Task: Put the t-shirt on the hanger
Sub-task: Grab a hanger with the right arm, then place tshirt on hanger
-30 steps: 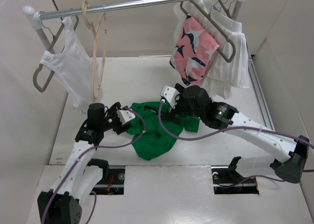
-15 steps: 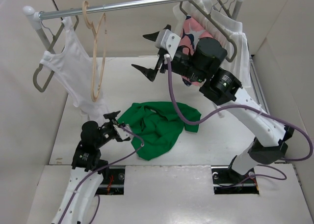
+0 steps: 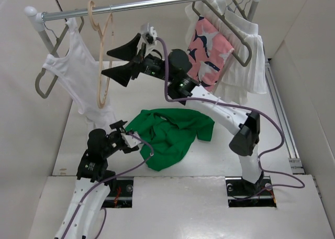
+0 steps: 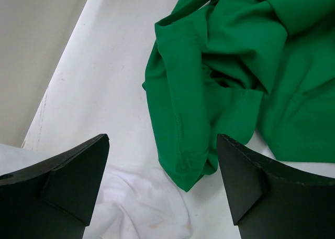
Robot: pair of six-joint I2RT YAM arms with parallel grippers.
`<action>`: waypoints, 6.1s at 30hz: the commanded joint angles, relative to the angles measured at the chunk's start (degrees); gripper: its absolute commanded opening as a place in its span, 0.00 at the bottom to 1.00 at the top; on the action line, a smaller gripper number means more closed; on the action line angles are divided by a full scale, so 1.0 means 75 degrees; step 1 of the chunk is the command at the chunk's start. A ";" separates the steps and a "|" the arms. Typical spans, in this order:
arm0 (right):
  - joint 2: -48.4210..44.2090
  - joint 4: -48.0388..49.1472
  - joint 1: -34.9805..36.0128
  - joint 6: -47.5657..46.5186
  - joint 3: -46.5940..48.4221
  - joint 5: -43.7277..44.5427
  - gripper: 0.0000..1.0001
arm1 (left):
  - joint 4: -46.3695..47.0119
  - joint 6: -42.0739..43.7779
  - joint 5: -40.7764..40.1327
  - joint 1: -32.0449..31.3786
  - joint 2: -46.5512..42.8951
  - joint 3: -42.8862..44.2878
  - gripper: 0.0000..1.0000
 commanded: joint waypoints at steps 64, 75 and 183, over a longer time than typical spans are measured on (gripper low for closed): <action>0.0279 -0.0624 0.1179 0.3537 0.0340 0.3108 0.00 | 0.0801 -0.0103 0.0287 -0.0026 -0.1277 -0.0811 0.83; -0.2728 -0.0891 -0.0365 0.1748 -0.4258 0.0095 0.00 | 0.1484 -0.0761 0.0754 -0.0026 -0.1347 -0.0144 0.70; -0.5162 -0.6202 -0.0122 -0.7678 -0.6846 0.1818 0.76 | -0.4669 0.5404 0.4682 -0.0108 0.7313 0.6091 0.00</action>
